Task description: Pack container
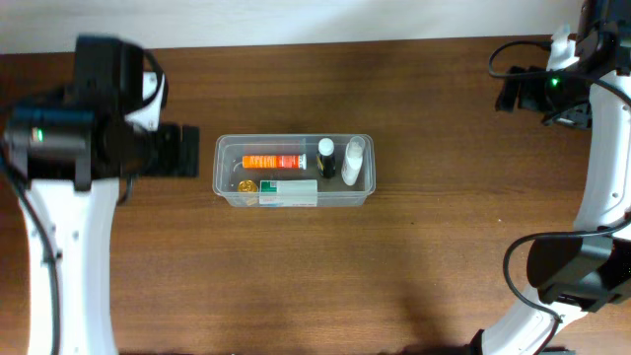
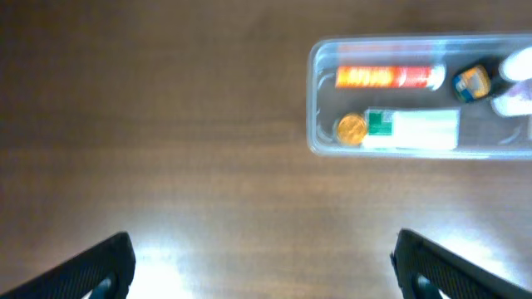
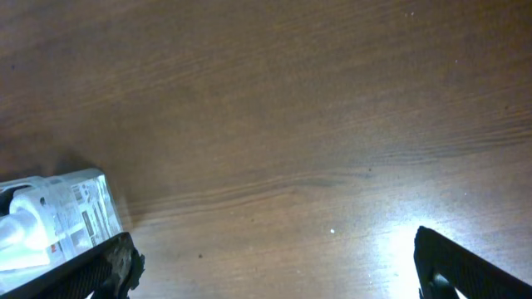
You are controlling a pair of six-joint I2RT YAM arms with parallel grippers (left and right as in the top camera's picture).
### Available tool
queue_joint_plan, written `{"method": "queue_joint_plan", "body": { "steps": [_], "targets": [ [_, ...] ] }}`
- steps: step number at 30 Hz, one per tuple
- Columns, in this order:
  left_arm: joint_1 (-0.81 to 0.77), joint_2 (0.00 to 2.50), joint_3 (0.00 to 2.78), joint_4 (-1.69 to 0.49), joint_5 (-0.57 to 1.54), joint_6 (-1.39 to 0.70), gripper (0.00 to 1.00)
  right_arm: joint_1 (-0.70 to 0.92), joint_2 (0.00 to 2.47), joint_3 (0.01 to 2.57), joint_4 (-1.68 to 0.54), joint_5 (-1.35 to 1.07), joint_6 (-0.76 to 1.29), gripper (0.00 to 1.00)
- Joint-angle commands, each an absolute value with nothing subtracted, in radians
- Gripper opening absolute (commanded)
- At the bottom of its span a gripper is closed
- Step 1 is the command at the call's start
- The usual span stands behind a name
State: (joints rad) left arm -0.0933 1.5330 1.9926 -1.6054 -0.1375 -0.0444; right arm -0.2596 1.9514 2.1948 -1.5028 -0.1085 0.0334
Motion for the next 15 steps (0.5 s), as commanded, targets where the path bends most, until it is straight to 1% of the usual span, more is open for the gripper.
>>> {"method": "queue_joint_plan", "body": {
  "steps": [1, 4, 5, 10, 15],
  "targets": [
    [-0.091, 1.338, 1.836, -1.556, -0.176, -0.107, 0.99, -0.263, 1.944, 2.21, -1.503, -0.099, 0.038, 0.98],
    [-0.091, 1.193, 1.689, -1.516, -0.171, -0.154, 0.99, -0.263, 1.944, 2.21, -1.503, -0.099, 0.038, 0.98],
    [-0.091, 1.11, 1.606, -1.501, -0.172, -0.201, 0.99, -0.263, 1.944, 2.21, -1.503, -0.1, 0.038, 0.98],
    [-0.091, 0.931, 1.414, -1.509, -0.174, -0.361, 0.99, -0.263, 1.944, 2.21, -1.503, -0.099, 0.038, 0.98],
    [-0.091, 0.831, 1.319, -1.571, -0.176, -0.363, 0.99, -0.263, 1.944, 2.21, -1.503, -0.099, 0.038, 0.98]
  ]
}}
